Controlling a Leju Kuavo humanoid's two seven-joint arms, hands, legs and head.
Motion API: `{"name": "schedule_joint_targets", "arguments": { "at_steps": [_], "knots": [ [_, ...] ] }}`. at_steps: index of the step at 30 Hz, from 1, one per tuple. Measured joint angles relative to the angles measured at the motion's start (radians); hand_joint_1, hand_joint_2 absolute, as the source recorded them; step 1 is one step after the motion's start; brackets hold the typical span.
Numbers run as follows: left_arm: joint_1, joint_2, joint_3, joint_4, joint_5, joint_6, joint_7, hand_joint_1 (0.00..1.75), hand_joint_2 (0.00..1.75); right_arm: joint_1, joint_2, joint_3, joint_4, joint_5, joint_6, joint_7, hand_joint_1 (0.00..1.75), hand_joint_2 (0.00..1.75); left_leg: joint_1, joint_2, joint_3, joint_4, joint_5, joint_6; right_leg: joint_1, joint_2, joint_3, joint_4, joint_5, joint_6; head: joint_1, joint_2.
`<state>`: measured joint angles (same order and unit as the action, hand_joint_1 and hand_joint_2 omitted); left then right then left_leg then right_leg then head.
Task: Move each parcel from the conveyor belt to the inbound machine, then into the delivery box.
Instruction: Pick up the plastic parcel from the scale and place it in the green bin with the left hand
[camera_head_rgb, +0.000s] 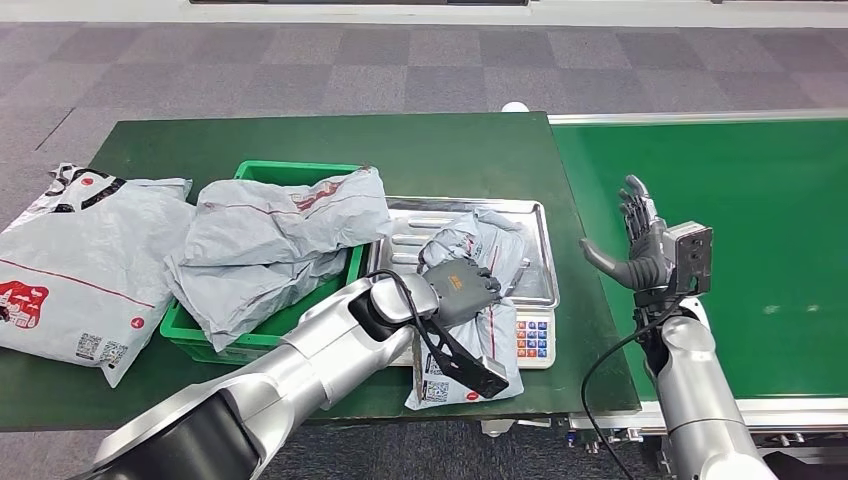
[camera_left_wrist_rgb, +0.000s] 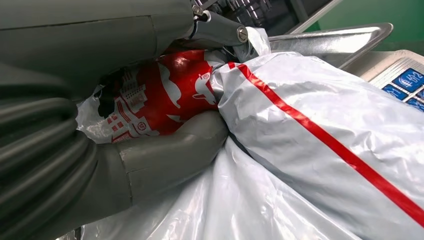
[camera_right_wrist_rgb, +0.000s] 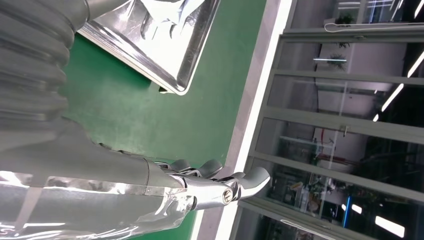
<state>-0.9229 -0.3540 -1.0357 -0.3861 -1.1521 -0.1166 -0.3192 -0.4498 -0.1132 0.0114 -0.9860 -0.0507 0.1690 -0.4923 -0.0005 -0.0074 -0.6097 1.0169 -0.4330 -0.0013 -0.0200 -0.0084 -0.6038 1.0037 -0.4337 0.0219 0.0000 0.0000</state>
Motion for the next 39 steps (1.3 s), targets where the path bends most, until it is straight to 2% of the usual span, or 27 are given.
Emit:
{"name": "schedule_joint_targets", "arguments": {
  "at_steps": [6,9,16,22,30,34,39],
  "knots": [
    [0.001,0.003,0.000,-0.018,-0.006,0.083,0.002,1.75,1.75,0.004,-0.014,0.003,-0.007,-0.023,-0.002,0.005,0.00,1.75,0.000,0.000,0.000,0.000,0.000,0.000,0.000,0.000,-0.001,0.000,0.000,0.000,0.000,0.000],
    [-0.011,0.019,0.000,-0.075,-0.021,0.116,0.022,1.75,1.75,0.015,-0.025,0.003,-0.020,-0.033,-0.010,0.010,0.00,1.75,0.000,0.000,-0.002,0.000,0.001,0.000,0.000,0.000,-0.002,0.000,0.000,0.000,0.000,0.000],
    [-0.062,0.089,0.016,-0.336,-0.067,0.030,0.051,1.75,1.75,0.078,-0.039,-0.001,-0.083,-0.017,-0.017,0.037,0.00,1.75,0.000,-0.001,-0.003,0.000,0.000,0.000,0.000,0.000,-0.004,0.000,0.000,0.000,0.000,0.000],
    [-0.090,0.094,0.020,-0.453,-0.079,-0.013,0.065,1.75,1.75,0.176,-0.039,-0.044,-0.192,0.012,-0.013,0.069,0.00,1.75,0.000,-0.002,-0.004,0.000,-0.001,0.000,0.000,0.000,-0.005,0.000,-0.001,0.000,0.000,0.000],
    [-0.095,0.100,0.025,-0.470,-0.071,-0.023,0.087,1.75,1.75,0.254,-0.037,-0.094,-0.287,0.037,0.007,0.081,0.00,1.75,0.000,-0.001,-0.005,0.000,-0.001,0.000,0.000,0.000,-0.005,0.000,-0.002,0.000,0.000,0.000],
    [-0.114,0.122,0.061,-0.390,-0.049,0.001,0.119,1.75,1.75,0.262,-0.028,-0.102,-0.305,0.058,0.014,0.092,0.00,1.75,0.000,0.002,-0.004,-0.001,-0.001,-0.001,0.000,0.003,-0.005,0.000,-0.001,0.000,0.000,0.000],
    [-0.136,0.149,0.108,-0.289,-0.043,0.034,0.120,1.75,1.75,0.262,-0.017,-0.103,-0.317,0.068,0.015,0.098,0.00,1.75,0.000,0.001,-0.004,-0.001,0.001,-0.002,0.000,0.002,-0.006,0.001,0.000,-0.001,0.000,0.000]
  ]
}}
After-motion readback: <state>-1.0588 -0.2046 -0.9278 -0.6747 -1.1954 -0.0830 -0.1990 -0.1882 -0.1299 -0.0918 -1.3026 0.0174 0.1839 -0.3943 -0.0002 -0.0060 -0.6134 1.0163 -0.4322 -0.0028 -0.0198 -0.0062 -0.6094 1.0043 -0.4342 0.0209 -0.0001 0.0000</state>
